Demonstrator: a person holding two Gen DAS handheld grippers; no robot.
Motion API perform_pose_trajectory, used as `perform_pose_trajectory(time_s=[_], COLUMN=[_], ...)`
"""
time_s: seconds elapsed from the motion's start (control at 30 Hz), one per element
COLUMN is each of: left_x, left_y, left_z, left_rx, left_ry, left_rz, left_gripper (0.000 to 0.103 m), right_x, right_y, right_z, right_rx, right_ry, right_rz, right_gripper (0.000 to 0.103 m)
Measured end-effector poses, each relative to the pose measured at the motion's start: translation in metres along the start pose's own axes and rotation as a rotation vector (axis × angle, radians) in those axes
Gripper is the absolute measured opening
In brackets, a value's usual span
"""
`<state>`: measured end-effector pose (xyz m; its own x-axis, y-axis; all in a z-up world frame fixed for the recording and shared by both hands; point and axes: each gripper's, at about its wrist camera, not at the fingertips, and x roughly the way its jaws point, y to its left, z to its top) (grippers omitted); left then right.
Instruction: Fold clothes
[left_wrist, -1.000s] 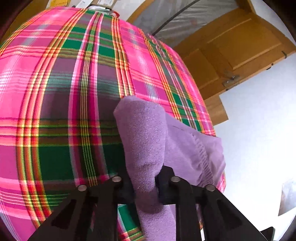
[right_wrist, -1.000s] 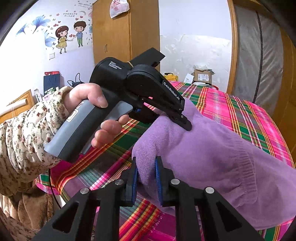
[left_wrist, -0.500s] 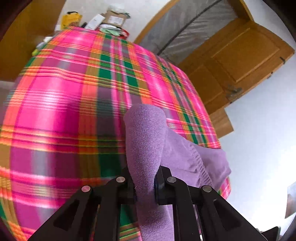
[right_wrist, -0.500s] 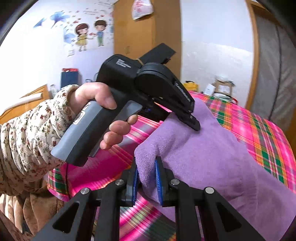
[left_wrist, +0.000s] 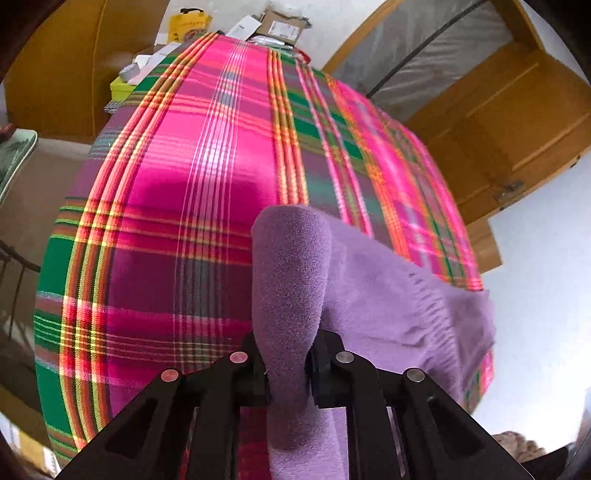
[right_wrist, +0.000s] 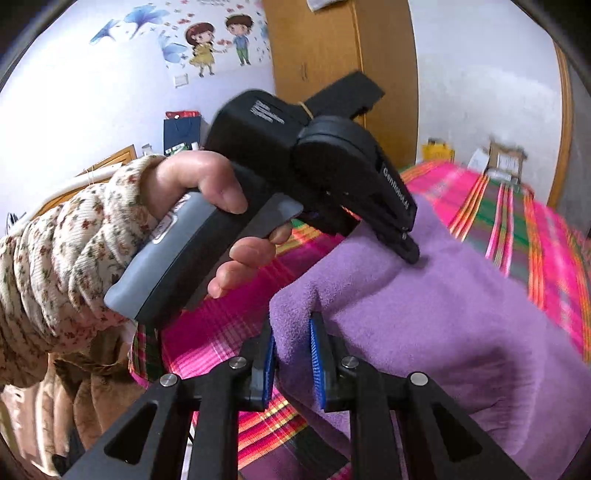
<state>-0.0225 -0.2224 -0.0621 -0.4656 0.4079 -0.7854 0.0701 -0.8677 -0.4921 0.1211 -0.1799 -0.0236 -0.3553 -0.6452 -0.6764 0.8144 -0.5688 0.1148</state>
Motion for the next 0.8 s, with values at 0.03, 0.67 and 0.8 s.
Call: perform_pose_trajectory(time_s=[0.03,0.67,0.8], left_x=[0.002,-0.058,-0.061], left_y=[0.001,-0.045,-0.065], left_z=[-0.001,-0.048,-0.057], left_rx=[-0.001,0.054,0.084], left_ry=[0.001,-0.2,-0.227], left_rz=[0.005,0.112,0.089], left_gripper=[0.019,0.062,0.064], right_x=[0.004,-0.152,-0.226], right_y=[-0.004,-0.176,-0.249], right_z=[-0.002,-0.086,-0.147], right_rx=[0.012,0.451,0.692], right_ry=[0.016,-0.171,-0.214], right_rz=[0.011,-0.391,-0.709], right_gripper=[0.019,0.037,0.037])
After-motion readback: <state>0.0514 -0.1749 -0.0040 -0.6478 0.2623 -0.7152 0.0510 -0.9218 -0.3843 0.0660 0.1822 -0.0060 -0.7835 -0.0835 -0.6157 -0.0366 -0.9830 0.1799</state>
